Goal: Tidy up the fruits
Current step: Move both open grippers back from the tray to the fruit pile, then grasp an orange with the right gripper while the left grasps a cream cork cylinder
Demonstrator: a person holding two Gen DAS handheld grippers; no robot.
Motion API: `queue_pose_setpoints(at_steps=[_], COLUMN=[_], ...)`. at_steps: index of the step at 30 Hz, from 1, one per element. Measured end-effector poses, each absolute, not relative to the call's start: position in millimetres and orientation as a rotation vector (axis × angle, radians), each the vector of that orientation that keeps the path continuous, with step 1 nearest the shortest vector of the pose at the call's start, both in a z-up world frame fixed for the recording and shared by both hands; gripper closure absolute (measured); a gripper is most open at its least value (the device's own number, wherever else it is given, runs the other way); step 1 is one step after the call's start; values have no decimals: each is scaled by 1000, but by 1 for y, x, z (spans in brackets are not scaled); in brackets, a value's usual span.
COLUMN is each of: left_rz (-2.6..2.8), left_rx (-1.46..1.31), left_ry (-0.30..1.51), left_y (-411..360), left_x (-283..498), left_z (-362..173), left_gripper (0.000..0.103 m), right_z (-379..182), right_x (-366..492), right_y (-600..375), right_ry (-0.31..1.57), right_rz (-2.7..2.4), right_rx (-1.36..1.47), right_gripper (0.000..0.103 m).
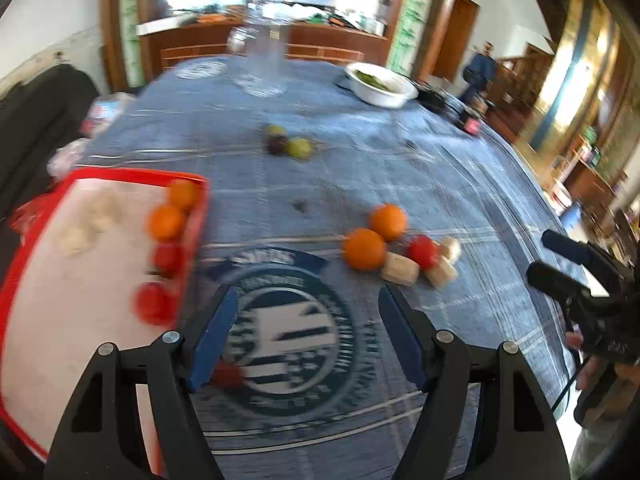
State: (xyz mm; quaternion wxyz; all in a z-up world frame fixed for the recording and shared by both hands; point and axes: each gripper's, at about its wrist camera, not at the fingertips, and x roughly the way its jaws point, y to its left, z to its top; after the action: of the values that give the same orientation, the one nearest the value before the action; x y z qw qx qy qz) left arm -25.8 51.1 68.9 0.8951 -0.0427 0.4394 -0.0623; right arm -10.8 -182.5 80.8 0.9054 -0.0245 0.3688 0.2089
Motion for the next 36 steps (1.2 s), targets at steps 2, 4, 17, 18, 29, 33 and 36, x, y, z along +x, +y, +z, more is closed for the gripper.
queue_pose_setpoints(at_steps=[2, 4, 17, 18, 29, 33, 36], left_rz=[-172, -213, -284, -281, -277, -278, -273], left_rx=[-76, -58, 12, 21, 45, 18, 12], left_ry=[926, 928, 958, 960, 943, 952, 959], left_y=[35, 20, -25, -26, -20, -15, -14], left_x=[-23, -21, 8, 10, 13, 11, 12], left_z=[62, 57, 28, 27, 28, 23, 21], left_gripper=[31, 31, 31, 31, 57, 59, 59], right_z=[77, 71, 62, 65, 56, 49, 46], right_x=[-16, -22, 19, 25, 67, 74, 76], right_y=[-208, -235, -292, -284, -172, -154, -142], right_ry=[760, 761, 781, 786, 899, 936, 950], right_rz=[371, 312, 237, 256, 551, 609, 643], right_rx=[-57, -62, 109, 128, 35, -11, -11], right_gripper=[18, 18, 18, 18, 54, 58, 58])
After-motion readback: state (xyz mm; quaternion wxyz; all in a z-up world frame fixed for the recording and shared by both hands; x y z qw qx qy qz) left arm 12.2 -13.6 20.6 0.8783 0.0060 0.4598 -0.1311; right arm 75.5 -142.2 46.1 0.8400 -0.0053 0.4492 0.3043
